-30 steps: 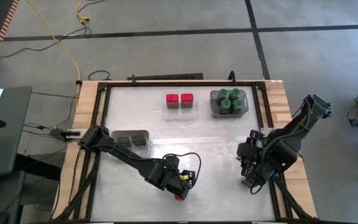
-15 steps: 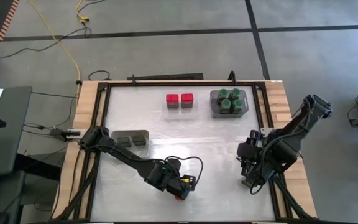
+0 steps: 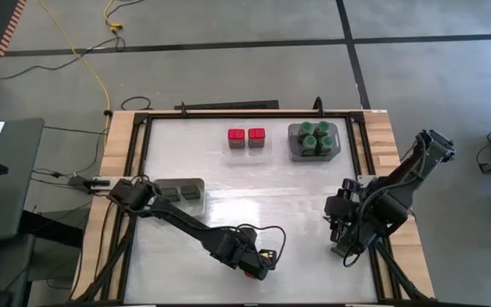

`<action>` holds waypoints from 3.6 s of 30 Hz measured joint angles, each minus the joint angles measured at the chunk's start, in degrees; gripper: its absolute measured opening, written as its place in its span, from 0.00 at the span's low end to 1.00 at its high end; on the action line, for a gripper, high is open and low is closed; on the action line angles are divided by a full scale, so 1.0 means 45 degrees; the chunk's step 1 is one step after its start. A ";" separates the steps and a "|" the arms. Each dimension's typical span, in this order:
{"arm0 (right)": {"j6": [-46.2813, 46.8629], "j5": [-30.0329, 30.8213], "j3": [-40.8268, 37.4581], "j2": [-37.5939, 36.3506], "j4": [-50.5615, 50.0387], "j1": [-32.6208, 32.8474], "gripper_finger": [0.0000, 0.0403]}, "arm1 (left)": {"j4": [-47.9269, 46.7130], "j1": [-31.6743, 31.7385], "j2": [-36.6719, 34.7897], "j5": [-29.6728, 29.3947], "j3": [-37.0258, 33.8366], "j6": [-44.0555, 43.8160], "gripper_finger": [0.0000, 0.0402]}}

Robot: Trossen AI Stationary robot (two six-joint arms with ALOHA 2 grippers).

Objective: Sort spices by type
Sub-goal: Put the red seasoning can into the transparent bin

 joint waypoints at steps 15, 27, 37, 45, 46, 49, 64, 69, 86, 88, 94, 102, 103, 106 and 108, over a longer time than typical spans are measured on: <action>0.0000 0.0004 0.0000 0.0000 0.0121 0.0000 0.70 | -0.1987 -0.0226 -0.0052 0.0268 0.1041 0.0782 0.65; 0.0000 0.0004 0.0000 0.0000 0.0437 0.0000 0.70 | -0.3817 -0.0250 -0.0069 0.1025 0.1328 0.0912 0.65; 0.0000 0.0000 0.0000 0.0000 0.0437 -0.0002 0.70 | -0.4600 -0.0255 -0.0044 0.1448 0.1488 0.0306 0.65; 0.0000 0.0000 0.0000 0.0000 0.0437 0.0000 0.70 | -0.5309 -0.0534 -0.0069 0.1524 0.2163 -0.1623 0.65; 0.0000 0.0001 0.0000 0.0000 0.0439 0.0000 0.70 | -0.5333 -0.0620 -0.0069 0.1587 0.2163 -0.1939 0.65; 0.0000 0.0000 0.0000 0.0000 0.0442 0.0000 0.70 | -0.5444 -0.0892 -0.0069 0.1613 0.2163 -0.2846 0.65; -0.0010 0.0000 0.0000 0.0005 0.0437 -0.0005 0.70 | -0.4626 -0.1370 -0.0069 0.1007 0.2066 -0.5318 0.65; -0.0015 0.0000 0.0000 0.0005 0.0435 -0.0001 0.70 | -0.4097 -0.1367 -0.0069 0.0588 0.2066 -0.5401 0.65; -0.0230 0.0016 0.0000 0.0005 0.0433 0.0000 0.70 | -0.3823 -0.1348 0.0058 0.1166 0.2061 -0.5493 0.65; -0.0248 0.0067 0.0000 0.0005 0.0432 -0.0002 0.70 | -0.3807 -0.1346 0.0058 0.1151 0.1997 -0.5495 0.65; -0.0257 0.0151 0.0000 0.0005 0.0432 0.0000 0.70 | -0.2909 -0.1299 0.0053 0.1233 0.1303 -0.5503 0.65; -0.0351 0.0159 0.0000 0.0005 0.0429 0.0000 0.70 | -0.3766 -0.1230 0.0053 0.1805 0.0954 -0.4641 0.65; -0.0355 0.0156 0.0000 0.0005 0.0432 -0.0001 0.70 | -0.4058 -0.1198 0.0053 0.1889 0.0954 -0.4399 0.65; -0.0364 0.0160 0.0000 0.0005 0.0432 -0.0005 0.70 | -0.4855 -0.1015 0.0053 0.1950 0.0944 -0.3329 0.65; -0.0364 0.0166 0.0000 0.0005 0.0432 -0.0003 0.70 | -0.5062 -0.0894 0.0053 0.1953 0.0944 -0.2335 0.65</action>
